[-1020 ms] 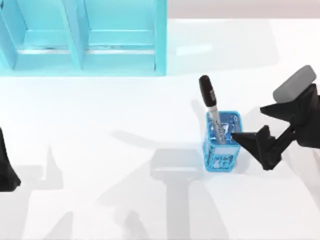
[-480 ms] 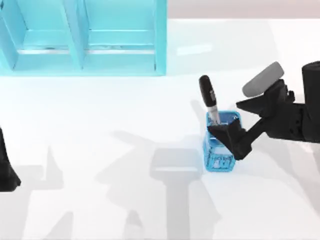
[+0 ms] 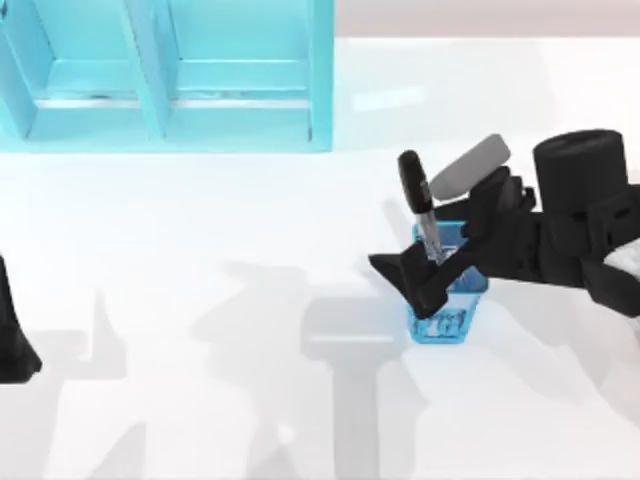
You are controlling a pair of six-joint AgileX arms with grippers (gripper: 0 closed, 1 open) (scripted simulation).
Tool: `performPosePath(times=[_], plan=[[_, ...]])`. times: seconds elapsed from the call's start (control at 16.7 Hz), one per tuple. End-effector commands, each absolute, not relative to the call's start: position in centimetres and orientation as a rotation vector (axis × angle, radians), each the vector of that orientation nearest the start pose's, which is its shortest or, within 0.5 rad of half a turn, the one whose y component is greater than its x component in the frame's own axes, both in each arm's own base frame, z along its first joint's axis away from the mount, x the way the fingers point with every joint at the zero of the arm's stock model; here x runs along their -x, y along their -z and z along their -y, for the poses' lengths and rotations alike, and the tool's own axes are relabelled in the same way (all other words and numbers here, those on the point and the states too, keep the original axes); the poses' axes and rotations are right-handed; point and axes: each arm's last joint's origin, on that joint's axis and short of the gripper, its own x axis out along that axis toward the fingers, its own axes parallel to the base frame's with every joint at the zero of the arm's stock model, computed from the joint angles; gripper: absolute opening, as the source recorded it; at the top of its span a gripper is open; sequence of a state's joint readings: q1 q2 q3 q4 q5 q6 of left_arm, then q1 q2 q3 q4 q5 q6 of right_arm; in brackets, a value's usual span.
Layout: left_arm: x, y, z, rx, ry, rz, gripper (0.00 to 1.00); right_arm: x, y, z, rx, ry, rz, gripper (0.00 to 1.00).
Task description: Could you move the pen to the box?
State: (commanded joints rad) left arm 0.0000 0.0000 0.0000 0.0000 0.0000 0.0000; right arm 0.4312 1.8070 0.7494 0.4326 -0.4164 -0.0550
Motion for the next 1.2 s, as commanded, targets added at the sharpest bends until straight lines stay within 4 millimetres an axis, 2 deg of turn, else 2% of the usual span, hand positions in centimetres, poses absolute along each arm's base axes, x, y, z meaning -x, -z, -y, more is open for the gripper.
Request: performPosePath(times=[0.06, 0.84, 1.2], plan=[[-10.57, -16.0, 0.12, 0.0, 0.0, 0.0, 1.0, -30.08, -11.55, -15.38, 0.066, -0.851, -0.621, 1.0], [-10.57, -16.0, 0.12, 0.0, 0.0, 0.0, 1.0, -30.08, -11.55, -15.38, 0.066, -0.851, -0.621, 0.02], [-10.57, -16.0, 0.12, 0.0, 0.0, 0.0, 1.0, -30.08, -11.55, -15.38, 0.066, -0.851, -0.621, 0.0]])
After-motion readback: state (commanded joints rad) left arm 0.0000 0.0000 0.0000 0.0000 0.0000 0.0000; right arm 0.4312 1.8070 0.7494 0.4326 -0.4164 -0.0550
